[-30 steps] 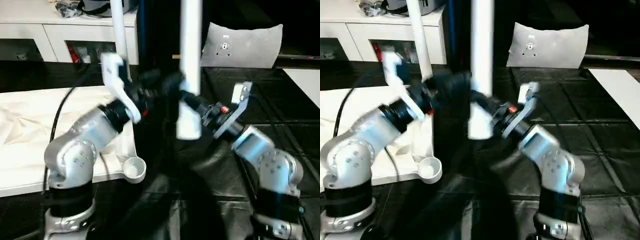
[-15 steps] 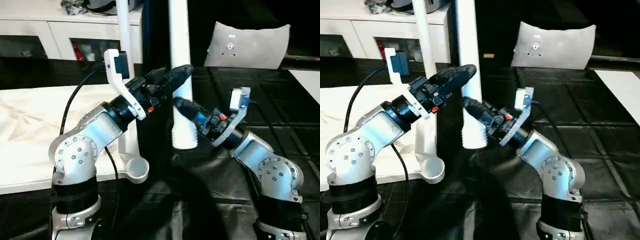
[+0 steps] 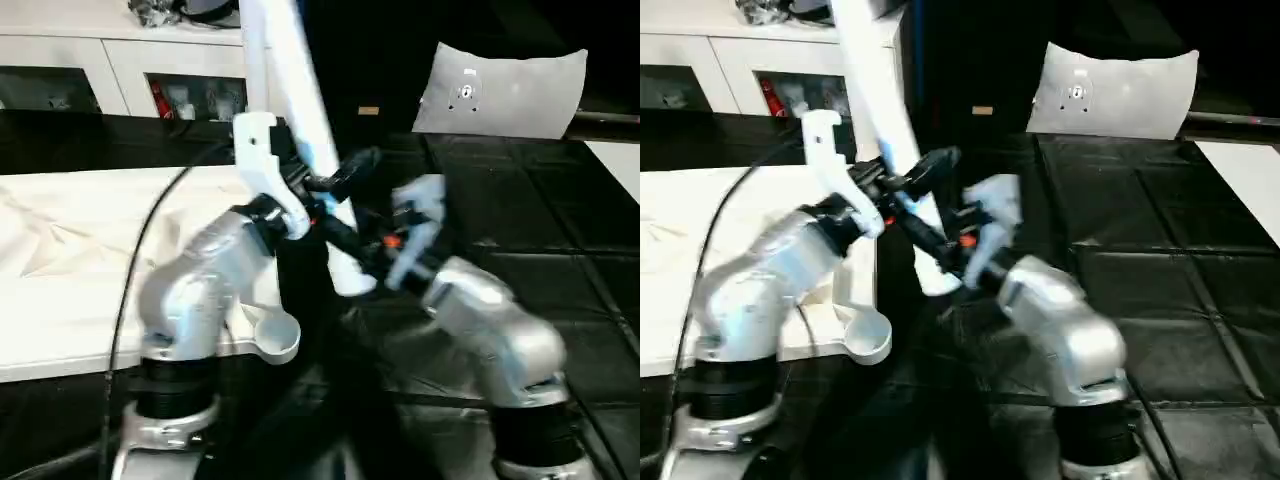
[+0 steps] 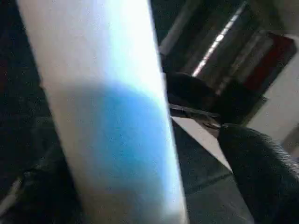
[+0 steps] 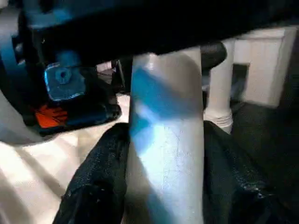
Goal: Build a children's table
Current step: Pick table leg
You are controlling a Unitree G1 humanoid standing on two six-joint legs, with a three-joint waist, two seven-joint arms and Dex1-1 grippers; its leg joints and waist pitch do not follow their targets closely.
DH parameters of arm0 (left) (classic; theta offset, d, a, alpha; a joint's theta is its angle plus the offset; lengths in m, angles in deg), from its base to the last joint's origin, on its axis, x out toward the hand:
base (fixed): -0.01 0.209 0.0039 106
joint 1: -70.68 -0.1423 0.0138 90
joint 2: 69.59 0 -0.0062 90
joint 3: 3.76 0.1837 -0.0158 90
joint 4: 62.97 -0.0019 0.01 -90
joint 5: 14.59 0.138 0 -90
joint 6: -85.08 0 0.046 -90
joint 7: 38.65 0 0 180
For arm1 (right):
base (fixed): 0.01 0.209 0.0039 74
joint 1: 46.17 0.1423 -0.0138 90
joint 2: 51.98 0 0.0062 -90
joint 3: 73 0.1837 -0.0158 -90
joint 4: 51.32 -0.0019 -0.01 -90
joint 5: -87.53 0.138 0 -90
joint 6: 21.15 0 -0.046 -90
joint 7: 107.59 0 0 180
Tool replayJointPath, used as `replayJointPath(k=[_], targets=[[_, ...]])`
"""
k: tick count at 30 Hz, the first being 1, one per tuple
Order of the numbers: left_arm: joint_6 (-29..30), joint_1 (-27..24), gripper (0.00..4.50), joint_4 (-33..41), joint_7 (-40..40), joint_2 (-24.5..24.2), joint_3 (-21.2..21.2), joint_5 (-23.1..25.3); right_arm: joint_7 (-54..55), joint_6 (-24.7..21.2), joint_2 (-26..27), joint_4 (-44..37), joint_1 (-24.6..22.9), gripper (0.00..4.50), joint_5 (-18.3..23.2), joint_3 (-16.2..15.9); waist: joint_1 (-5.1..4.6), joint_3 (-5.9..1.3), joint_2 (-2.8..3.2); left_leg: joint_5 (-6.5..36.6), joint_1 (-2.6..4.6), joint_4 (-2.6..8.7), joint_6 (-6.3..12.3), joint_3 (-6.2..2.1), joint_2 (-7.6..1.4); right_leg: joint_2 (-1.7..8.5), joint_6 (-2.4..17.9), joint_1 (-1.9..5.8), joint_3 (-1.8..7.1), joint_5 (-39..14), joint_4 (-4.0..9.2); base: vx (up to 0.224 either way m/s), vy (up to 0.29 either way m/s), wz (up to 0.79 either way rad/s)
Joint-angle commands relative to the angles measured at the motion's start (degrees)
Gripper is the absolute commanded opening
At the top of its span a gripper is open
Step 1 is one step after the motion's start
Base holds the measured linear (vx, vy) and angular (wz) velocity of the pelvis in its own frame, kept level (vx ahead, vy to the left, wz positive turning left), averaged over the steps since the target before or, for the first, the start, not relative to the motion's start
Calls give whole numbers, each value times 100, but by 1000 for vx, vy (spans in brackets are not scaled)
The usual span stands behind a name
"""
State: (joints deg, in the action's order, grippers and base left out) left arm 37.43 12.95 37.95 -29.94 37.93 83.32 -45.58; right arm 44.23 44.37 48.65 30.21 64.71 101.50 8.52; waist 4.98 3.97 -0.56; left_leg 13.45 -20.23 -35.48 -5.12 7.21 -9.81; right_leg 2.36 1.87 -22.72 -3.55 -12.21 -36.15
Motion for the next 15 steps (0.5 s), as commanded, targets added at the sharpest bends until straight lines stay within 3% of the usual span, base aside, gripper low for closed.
replayJointPath(k=[1,6,15], targets=[[-238,47,400,-29,-303,226,76,231,280,455,-15,185,-117,189,-464,-198,-14,-420,48,-303,-72,380,19,-9,-249,528,1006,452,363,363,365,0,0,0],[-429,-52,349,-30,-475,441,147,398,491,888,77,332,-212,189,-713,-241,-16,-414,37,-158,-68,387,106,-7,-260,534,1005,448,366,208,378,0,0,0],[-581,-194,281,-18,-485,506,355,559,629,1268,105,631,-146,188,-875,-289,-34,-410,32,-91,-63,387,175,-5,-269,527,993,427,359,79,381,0,0,0]])
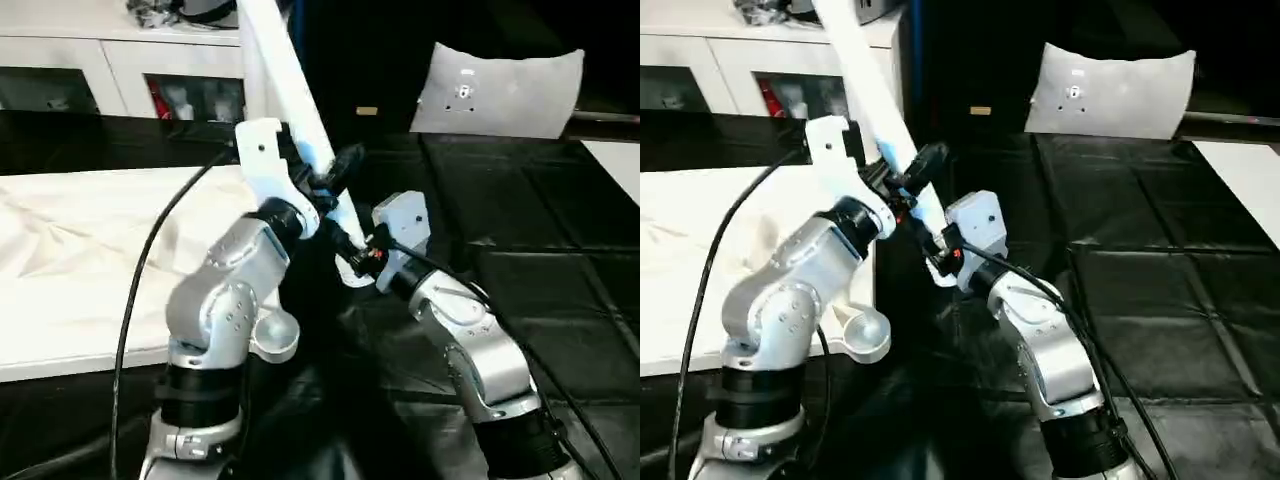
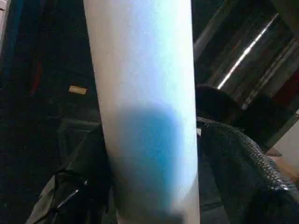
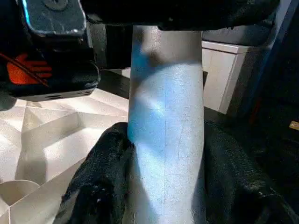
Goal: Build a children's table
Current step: Pick table leg
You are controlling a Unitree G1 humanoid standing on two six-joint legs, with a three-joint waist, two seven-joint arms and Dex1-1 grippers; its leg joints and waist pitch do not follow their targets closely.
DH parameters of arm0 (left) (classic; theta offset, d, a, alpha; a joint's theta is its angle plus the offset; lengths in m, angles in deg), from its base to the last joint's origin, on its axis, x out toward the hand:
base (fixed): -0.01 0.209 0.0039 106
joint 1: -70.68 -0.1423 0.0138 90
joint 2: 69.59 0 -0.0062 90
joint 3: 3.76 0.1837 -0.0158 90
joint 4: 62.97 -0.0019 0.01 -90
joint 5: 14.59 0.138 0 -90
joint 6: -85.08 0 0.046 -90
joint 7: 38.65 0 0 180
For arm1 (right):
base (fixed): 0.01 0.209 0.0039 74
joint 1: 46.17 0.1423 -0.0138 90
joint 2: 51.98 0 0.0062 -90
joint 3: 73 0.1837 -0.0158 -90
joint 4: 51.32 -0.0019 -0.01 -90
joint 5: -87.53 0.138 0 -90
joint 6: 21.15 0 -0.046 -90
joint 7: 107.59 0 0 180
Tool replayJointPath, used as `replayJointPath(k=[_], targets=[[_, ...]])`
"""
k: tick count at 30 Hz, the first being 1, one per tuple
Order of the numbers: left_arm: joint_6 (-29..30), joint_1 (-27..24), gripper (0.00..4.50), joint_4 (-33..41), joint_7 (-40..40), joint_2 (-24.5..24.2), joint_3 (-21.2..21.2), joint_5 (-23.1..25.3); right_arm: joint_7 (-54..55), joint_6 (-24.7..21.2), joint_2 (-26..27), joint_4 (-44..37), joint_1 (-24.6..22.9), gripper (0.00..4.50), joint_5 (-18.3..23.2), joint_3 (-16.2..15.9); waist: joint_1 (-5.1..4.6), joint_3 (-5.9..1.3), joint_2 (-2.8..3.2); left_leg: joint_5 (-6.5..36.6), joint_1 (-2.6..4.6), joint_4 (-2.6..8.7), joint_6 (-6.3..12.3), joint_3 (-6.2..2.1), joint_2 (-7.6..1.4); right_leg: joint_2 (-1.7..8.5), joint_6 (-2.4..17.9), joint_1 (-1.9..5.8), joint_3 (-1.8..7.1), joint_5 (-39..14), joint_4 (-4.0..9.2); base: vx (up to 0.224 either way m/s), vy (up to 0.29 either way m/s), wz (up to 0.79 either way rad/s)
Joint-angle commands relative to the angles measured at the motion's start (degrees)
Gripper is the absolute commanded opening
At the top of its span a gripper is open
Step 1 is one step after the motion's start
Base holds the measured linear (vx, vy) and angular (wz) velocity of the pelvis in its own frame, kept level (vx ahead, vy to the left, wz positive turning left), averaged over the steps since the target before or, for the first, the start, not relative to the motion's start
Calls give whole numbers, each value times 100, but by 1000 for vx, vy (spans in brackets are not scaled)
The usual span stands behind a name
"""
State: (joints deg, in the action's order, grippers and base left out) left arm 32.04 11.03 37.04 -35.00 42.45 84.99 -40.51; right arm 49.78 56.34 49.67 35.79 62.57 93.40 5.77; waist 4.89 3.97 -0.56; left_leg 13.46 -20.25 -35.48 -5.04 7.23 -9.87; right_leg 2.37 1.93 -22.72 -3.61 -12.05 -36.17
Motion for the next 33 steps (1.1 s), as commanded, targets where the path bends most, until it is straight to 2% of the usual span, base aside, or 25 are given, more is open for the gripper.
replayJointPath(k=[1,3,6,8,9,10,15,24,27,28,30,31,32,33], targets=[[-54,-19,278,65,36,57,189,94,69,129,14,113,74,188,-75,-4,-29,-413,20,-116,-62,385,191,-6,-261,526,985,427,364,106,377,0,0,0],[-60,-31,276,63,38,59,194,110,59,150,13,124,71,188,-75,0,-32,-410,15,-97,-60,385,203,-4,-260,520,977,423,360,63,383,0,0,0],[-68,-81,238,64,39,33,192,107,43,211,37,173,81,188,-93,-8,-30,-409,20,-90,-61,385,212,-4,-260,524,978,420,361,21,384,0,0,0],[-60,-101,226,69,24,41,187,98,36,243,34,193,84,188,-101,-23,-29,-410,6,-94,-64,383,215,0,-257,527,965,423,363,-1,385,0,0,0],[-51,-134,213,77,-7,82,159,67,22,278,27,216,93,188,-110,-49,-36,-407,-23,-91,-62,386,224,5,-259,521,958,417,361,-21,392,0,0,0],[-49,-142,205,79,-7,100,144,63,18,304,24,235,101,188,-119,-62,-31,-407,-4,-84,-60,386,225,3,-259,526,960,415,359,-66,387,0,0,0],[-65,-140,193,58,9,131,118,80,-7,362,13,306,147,188,-155,-102,-36,-406,-33,-105,-66,382,259,10,-254,520,907,408,357,-143,396,0,0,0],[-35,-235,189,91,-28,266,-7,-88,-26,401,1,331,159,188,-202,-110,-43,-411,-22,-134,-73,373,280,14,-249,515,899,403,355,-124,397,0,0,0],[-46,-191,189,23,-119,337,-163,-168,5,418,-64,343,167,188,-321,-152,-39,-420,-16,-109,-63,368,264,15,-251,514,946,403,356,-47,388,0,0,0],[-63,-161,188,-15,-142,329,-215,-167,-79,369,-69,333,155,188,-250,-153,-42,-419,-19,-104,-68,371,270,15,-250,513,953,406,355,-29,388,0,0,0],[-95,-71,188,-99,-178,307,-352,-191,-62,412,-68,317,152,188,-258,-115,-36,-406,-28,-8,-72,377,289,18,-243,514,922,405,352,-174,406,0,0,0],[-96,-62,187,-105,-181,307,-369,-198,-32,437,-69,317,154,244,-289,-109,-37,-404,-29,23,-65,380,283,18,-241,508,890,397,350,-274,416,0,0,0],[-96,-62,187,-105,-181,307,-369,-198,-32,437,-69,317,154,244,-289,-109,-37,-403,-28,42,-66,382,283,18,-245,512,878,396,350,-318,420,0,0,0],[-82,-14,187,-114,-183,292,-444,-238,-385,226,-27,200,115,258,103,-97,-34,-402,-37,72,-68,380,279,22,-243,518,854,398,352,-393,429,0,0,0]])
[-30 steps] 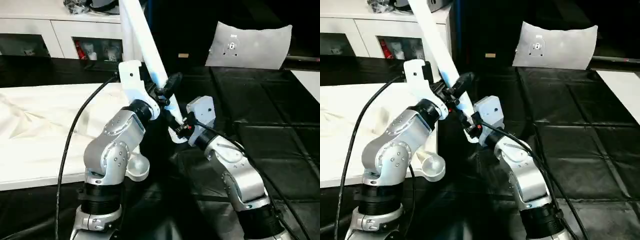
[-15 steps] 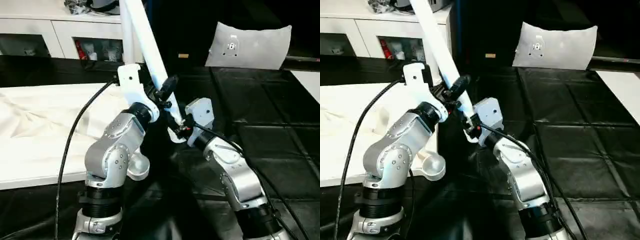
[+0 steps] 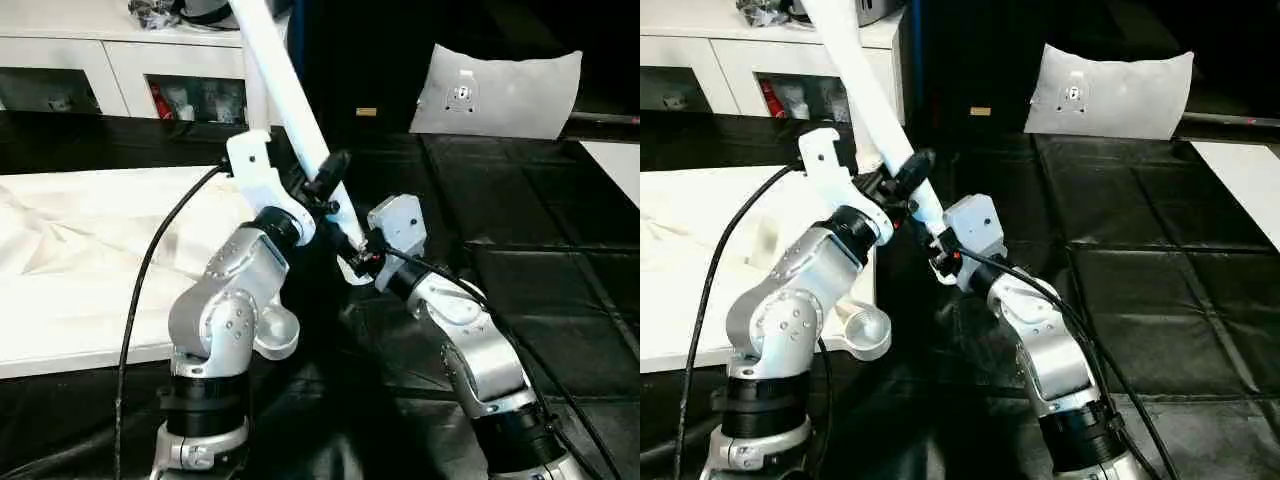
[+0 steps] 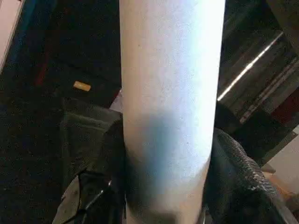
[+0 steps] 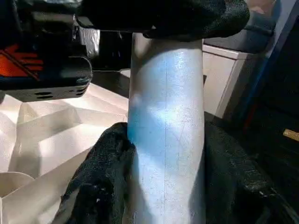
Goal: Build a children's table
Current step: Pick table leg
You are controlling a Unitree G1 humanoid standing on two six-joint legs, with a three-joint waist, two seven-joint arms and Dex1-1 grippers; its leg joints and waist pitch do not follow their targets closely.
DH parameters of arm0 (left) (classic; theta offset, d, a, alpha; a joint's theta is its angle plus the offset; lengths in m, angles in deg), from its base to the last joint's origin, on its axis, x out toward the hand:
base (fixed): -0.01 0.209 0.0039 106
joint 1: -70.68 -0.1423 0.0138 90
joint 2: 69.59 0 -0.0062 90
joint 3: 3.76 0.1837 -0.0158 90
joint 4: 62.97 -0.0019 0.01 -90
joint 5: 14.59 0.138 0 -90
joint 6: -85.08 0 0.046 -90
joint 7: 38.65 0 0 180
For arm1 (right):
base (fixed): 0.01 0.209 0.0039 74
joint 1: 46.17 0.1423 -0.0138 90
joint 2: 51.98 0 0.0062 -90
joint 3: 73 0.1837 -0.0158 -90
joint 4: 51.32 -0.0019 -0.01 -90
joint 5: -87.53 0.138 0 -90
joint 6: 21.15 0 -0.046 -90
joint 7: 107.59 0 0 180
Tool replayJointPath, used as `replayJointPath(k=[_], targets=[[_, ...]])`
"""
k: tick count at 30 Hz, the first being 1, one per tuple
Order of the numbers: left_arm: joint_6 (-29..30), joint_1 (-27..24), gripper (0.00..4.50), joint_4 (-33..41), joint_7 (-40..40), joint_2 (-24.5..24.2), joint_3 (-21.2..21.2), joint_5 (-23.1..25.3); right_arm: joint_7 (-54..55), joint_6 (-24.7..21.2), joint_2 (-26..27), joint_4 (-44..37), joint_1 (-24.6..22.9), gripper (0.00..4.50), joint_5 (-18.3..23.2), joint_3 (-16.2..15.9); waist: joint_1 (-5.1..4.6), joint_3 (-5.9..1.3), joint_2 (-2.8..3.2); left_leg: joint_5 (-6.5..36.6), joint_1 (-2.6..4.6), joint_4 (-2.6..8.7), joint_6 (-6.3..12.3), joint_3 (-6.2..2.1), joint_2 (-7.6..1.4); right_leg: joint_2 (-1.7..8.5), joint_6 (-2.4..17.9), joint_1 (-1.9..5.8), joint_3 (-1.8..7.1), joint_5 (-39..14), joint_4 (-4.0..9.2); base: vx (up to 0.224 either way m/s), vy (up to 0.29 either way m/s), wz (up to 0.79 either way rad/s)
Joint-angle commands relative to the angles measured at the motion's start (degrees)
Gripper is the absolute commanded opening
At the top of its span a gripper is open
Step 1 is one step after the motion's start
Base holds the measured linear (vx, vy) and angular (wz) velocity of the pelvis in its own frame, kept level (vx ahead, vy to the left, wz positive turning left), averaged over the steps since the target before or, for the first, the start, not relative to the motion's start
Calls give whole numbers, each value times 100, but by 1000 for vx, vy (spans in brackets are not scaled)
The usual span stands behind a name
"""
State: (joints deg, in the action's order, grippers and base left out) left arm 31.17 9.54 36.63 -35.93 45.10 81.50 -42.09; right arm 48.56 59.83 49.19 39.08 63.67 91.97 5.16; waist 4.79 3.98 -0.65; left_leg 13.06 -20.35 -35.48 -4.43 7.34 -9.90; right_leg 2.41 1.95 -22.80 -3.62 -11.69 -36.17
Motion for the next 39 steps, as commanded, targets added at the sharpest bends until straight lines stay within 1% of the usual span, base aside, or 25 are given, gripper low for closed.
replayJointPath(k=[1,4,5,8,9,10,13,14,15,16,17,18,19,20,21,22,23,25,26,28,30,32,34,38,39], targets=[[20,156,187,-73,-90,15,-126,-95,-312,-119,23,-150,14,266,277,-40,-19,-398,-14,154,-56,388,241,3,-246,513,844,400,352,-478,430,0,0,0],[41,197,187,-97,-87,-37,-185,-103,-443,-61,33,-197,40,284,371,-61,-15,-404,-3,132,-62,386,236,1,-248,512,860,394,346,-437,431,0,0,0],[44,223,187,-123,-96,-74,-215,-100,-601,149,20,-185,50,293,444,-90,-15,-404,-8,142,-62,385,236,3,-247,512,860,394,345,-445,435,0,0,0],[20,315,187,-215,-90,-197,-304,-86,-782,-83,-31,-353,-44,316,700,-60,-5,-410,-7,105,-63,382,270,-1,-244,511,857,402,345,-401,428,0,0,0],[50,398,187,-276,-13,-296,-363,-128,-871,-281,-8,-532,-124,316,1049,113,-4,-410,-9,79,-63,382,286,2,-237,504,842,403,345,-365,431,0,0,0],[77,445,187,-306,46,-359,-391,-156,-942,-384,-20,-636,-159,343,1238,208,9,-420,27,62,-59,378,300,-13,-246,509,834,406,344,-290,421,0,0,0],[234,544,187,-353,299,-577,-419,-286,-984,-637,-81,-809,-159,363,1630,546,-1,-435,25,-44,-43,379,345,-26,-253,514,876,398,338,-130,390,0,0,0],[418,606,187,-370,518,-776,-429,-420,-985,-814,-188,-847,-69,363,1895,871,2,-422,17,-40,-45,378,336,-21,-245,508,878,391,334,-171,401,0,0,0],[523,634,186,-375,601,-856,-447,-498,-907,-984,-224,-849,-12,375,2013,1041,30,-433,54,-33,-25,381,291,-23,-250,515,926,385,334,-240,384,0,0,0],[668,678,186,-386,735,-968,-499,-649,-828,-1423,-364,-822,111,388,2197,1266,28,-423,46,-4,-14,382,263,-10,-250,500,942,366,333,-279,398,0,0,0],[693,687,186,-388,764,-990,-507,-680,-820,-1522,-401,-818,136,394,2238,1304,33,-427,41,-4,3,384,203,-13,-238,482,986,379,334,-246,381,0,0,0],[813,725,186,-384,910,-1075,-564,-862,-884,-1958,-600,-802,230,399,2438,1429,39,-418,39,6,-11,380,154,-2,-228,482,1027,384,334,-189,379,0,0,0],[897,751,186,-377,966,-1089,-629,-1010,-932,-2169,-713,-786,276,399,2526,1484,43,-432,37,-31,-27,375,139,-3,-215,489,1041,421,328,-143,369,0,0,0],[953,773,186,-381,989,-1090,-681,-1115,-950,-2292,-781,-786,298,414,2584,1515,46,-429,31,-50,-36,372,138,3,-213,491,1039,418,328,-149,380,0,0,0],[1063,833,186,-372,1113,-1151,-749,-1300,-862,-2702,-854,-716,406,414,2958,1758,52,-432,29,-51,-41,368,153,9,-206,506,1031,425,328,-217,395,0,0,0],[1140,865,186,-365,1201,-1195,-783,-1410,-839,-2884,-873,-686,462,428,3291,1927,46,-440,7,-87,-49,364,172,11,-197,507,1042,437,331,-211,390,0,0,0],[1140,865,186,-365,1201,-1195,-783,-1410,-839,-2884,-873,-686,462,438,3291,1927,71,-448,19,-102,-50,358,202,10,-195,515,1031,432,323,-273,398,0,0,0],[1358,979,186,-347,1470,-1317,-886,-1749,-1054,-3084,-1016,-690,552,447,3999,2198,68,-436,-24,-121,-61,363,211,26,-203,510,992,425,314,-400,418,0,0,0],[1358,979,186,-347,1470,-1317,-886,-1749,-1054,-3084,-1016,-690,552,447,3999,2198,68,-436,-24,-121,-61,363,211,26,-203,510,992,425,314,-400,418,0,0,0],[1498,1078,186,-352,1647,-1409,-973,-2010,-1240,-3324,-1126,-731,602,447,4340,2319,84,-445,-15,-172,-61,349,228,31,-190,499,967,428,308,-468,411,0,0,0],[1645,1208,186,-378,1870,-1545,-1072,-2293,-1557,-3745,-1262,-823,671,447,4648,2433,89,-442,-22,-216,-58,350,255,33,-193,493,978,418,304,-452,407,0,0,0],[1664,1227,186,-385,1894,-1558,-1093,-2335,-1605,-3812,-1285,-839,679,447,4682,2441,96,-442,-28,-216,-59,349,270,39,-192,499,981,422,302,-490,418,0,0,0],[1736,1328,186,-433,2156,-1710,-1099,-2487,-1836,-4049,-1483,-999,648,447,4887,2334,122,-445,-23,-263,-55,349,262,46,-207,511,951,413,301,-593,425,0,0,0],[1746,1357,186,-454,2342,-1811,-1024,-2490,-1986,-4008,-1595,-1058,624,447,4926,2229,139,-439,-22,-205,-51,356,226,55,-220,515,877,399,300,-750,441,0,0,0],[1828,1392,186,-460,2652,-1951,-932,-2602,-2255,-4042,-1738,-1137,606,447,5053,2146,160,-441,-26,-208,-47,356,220,61,-213,518,846,398,303,-819,450,0,0,0]])
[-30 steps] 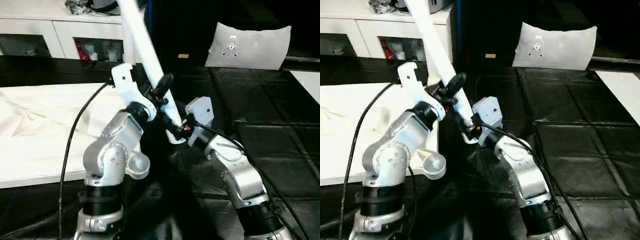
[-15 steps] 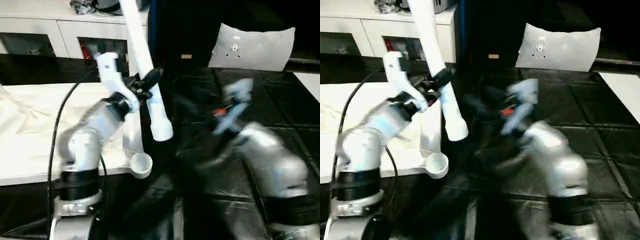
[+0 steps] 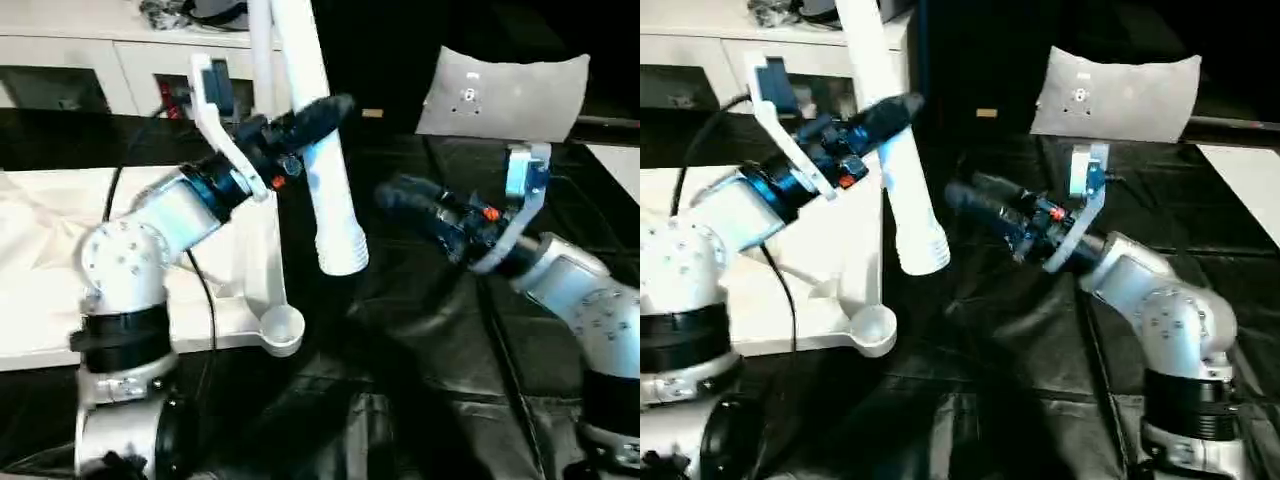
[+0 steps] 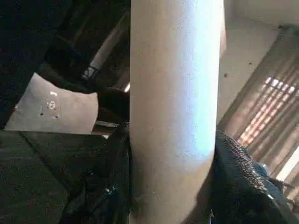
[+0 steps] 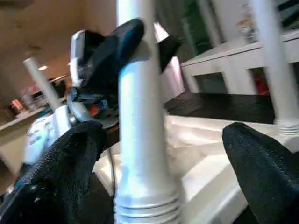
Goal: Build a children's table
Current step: Pick table leg
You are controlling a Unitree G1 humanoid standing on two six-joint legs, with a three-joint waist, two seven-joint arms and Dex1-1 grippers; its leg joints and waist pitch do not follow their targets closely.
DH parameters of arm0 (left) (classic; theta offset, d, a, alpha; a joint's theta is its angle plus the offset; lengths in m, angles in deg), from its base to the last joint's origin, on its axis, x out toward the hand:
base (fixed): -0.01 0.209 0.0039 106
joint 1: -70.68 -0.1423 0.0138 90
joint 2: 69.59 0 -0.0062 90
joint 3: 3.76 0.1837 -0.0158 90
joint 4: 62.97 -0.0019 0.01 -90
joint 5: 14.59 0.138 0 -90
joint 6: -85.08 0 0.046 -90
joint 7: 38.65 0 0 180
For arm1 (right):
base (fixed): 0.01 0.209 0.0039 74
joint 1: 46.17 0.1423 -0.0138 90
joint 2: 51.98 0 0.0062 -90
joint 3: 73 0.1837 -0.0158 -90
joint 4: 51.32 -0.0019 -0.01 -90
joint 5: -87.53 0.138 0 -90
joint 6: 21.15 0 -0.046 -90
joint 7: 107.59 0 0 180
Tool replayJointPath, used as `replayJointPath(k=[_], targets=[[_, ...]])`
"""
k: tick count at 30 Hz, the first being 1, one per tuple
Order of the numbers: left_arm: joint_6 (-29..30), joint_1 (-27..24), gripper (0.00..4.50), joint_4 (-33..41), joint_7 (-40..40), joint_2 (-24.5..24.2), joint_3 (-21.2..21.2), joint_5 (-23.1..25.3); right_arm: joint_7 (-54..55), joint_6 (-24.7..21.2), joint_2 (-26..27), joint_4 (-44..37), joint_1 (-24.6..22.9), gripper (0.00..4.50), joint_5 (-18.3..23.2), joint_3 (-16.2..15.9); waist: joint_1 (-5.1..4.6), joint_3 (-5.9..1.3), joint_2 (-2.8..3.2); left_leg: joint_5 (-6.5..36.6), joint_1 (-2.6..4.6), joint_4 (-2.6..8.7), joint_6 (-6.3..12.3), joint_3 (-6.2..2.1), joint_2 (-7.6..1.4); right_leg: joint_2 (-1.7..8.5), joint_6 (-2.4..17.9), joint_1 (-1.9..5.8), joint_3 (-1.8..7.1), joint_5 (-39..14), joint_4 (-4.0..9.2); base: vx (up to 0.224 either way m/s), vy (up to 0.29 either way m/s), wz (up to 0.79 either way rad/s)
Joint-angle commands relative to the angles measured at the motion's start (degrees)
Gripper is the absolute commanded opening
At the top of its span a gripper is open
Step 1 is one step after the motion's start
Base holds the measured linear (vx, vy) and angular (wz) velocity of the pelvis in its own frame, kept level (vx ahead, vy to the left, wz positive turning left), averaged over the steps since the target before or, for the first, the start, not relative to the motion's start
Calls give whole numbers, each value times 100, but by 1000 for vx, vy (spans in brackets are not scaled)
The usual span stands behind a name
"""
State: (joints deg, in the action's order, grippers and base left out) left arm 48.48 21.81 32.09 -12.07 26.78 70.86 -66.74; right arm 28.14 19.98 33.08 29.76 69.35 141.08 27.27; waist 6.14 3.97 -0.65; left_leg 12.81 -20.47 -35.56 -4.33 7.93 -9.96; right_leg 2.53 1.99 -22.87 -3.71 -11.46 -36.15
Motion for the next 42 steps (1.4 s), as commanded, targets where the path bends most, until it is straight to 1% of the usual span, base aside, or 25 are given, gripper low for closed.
replayJointPath(k=[1,6,8,9,10,12,14,15,16,20,21,22,23,24,26,27,28,30,31,34,38,39,41,42], targets=[[108,169,186,-4,300,-135,143,-152,-238,-71,-144,-210,39,447,151,-69,45,-441,-20,-184,-32,367,213,2,-214,501,810,397,318,-855,439,0,0,0],[243,239,186,60,664,-248,238,-383,-520,-250,-291,-247,83,447,203,-88,79,-444,-18,-205,-35,363,179,5,-217,507,865,390,314,-782,427,0,0,0],[311,259,186,100,824,-239,226,-565,-583,-307,-311,-263,107,447,344,-56,98,-446,-22,-185,-37,361,173,11,-212,517,879,399,316,-833,432,0,0,0],[402,270,186,148,1014,-221,200,-822,-659,-342,-347,-287,116,447,533,-31,106,-447,-29,-204,-43,363,166,10,-212,515,895,399,311,-828,427,0,0,0],[443,267,186,181,1108,-220,195,-944,-699,-359,-361,-306,112,447,606,-19,110,-449,-28,-202,-42,361,170,10,-215,515,915,400,310,-814,420,0,0,0],[485,246,186,253,1238,-236,221,-1052,-763,-399,-369,-349,96,447,702,-1,120,-446,-27,-198,-43,361,179,14,-221,514,929,390,307,-811,419,0,0,0],[499,223,186,301,1309,-270,268,-1050,-813,-424,-377,-389,76,447,747,-4,122,-442,-34,-193,-48,367,177,13,-224,514,901,392,307,-842,428,0,0,0],[502,209,186,324,1348,-296,306,-1032,-860,-448,-385,-417,62,447,778,-12,125,-436,-32,-144,-47,368,178,17,-221,518,839,392,310,-975,448,0,0,0],[508,193,186,345,1395,-343,362,-999,-947,-494,-410,-471,37,447,798,-50,129,-438,-28,-128,-40,369,166,16,-224,519,825,391,308,-1017,448,0,0,0],[492,184,186,375,1509,-477,497,-893,-1057,-519,-482,-537,-7,447,682,-237,141,-436,-26,-167,-35,374,141,12,-227,504,717,378,309,-1057,447,0,0,0],[479,174,186,389,1551,-515,562,-856,-1042,-429,-523,-529,-9,447,501,-387,141,-439,-34,-167,-37,375,119,11,-232,509,706,374,308,-1069,444,0,0,0],[450,163,186,412,1603,-555,650,-792,-994,-369,-541,-495,9,430,341,-519,142,-436,-34,-168,-37,379,93,12,-227,508,688,373,307,-1113,452,0,0,0],[405,150,186,442,1640,-562,751,-715,-992,-328,-545,-454,29,430,238,-624,142,-436,-34,-168,-37,379,93,12,-227,508,688,373,307,-1113,452,0,0,0],[328,136,186,489,1678,-570,925,-556,-1013,-300,-571,-407,59,413,115,-777,143,-440,-46,-183,-29,383,65,12,-235,512,659,371,313,-1130,443,0,0,0],[260,127,186,504,1717,-584,1046,-426,-972,-276,-574,-351,91,410,-1,-884,144,-436,-52,-175,-39,384,59,17,-238,521,650,374,319,-1126,444,0,0,0],[260,127,186,504,1717,-584,1046,-426,-972,-276,-574,-351,91,400,-1,-884,146,-437,-54,-177,-40,383,60,20,-236,519,642,376,319,-1126,447,0,0,0],[211,105,186,527,1793,-616,1169,-374,-945,-247,-573,-280,131,386,-172,-1002,159,-443,-68,-183,-44,378,63,22,-231,520,630,377,321,-1103,448,0,0,0],[143,72,186,592,1871,-643,1294,-314,-899,-227,-546,-212,162,377,-273,-1084,164,-439,-59,-177,-45,384,40,18,-235,517,630,376,318,-1115,436,0,0,0],[124,69,186,598,1874,-642,1309,-300,-887,-224,-538,-201,168,358,-283,-1093,158,-439,-63,-176,-43,385,40,19,-235,514,624,376,318,-1096,432,0,0,0],[12,53,186,588,1896,-637,1371,-205,-876,-180,-512,-159,177,345,-356,-1173,175,-447,-65,-206,-38,378,62,25,-239,514,648,372,322,-994,428,0,0,0],[-23,33,186,592,1946,-667,1399,-163,-899,-165,-507,-169,149,300,-382,-1209,174,-448,-58,-220,-42,379,67,23,-239,509,698,374,319,-876,409,0,0,0],[-51,15,186,599,1965,-680,1421,-150,-921,-158,-497,-175,120,293,-404,-1225,182,-451,-46,-205,-36,376,62,24,-241,518,713,374,321,-878,406,0,0,0],[-66,9,186,601,1970,-683,1434,-144,-930,-152,-493,-172,110,290,-416,-1232,177,-449,-54,-199,-44,376,63,24,-238,511,718,379,320,-873,406,0,0,0],[-82,-5,186,609,1982,-690,1447,-135,-933,-142,-480,-169,97,266,-439,-1247,180,-447,-49,-188,-46,375,60,25,-236,515,716,377,322,-898,411,0,0,0]])
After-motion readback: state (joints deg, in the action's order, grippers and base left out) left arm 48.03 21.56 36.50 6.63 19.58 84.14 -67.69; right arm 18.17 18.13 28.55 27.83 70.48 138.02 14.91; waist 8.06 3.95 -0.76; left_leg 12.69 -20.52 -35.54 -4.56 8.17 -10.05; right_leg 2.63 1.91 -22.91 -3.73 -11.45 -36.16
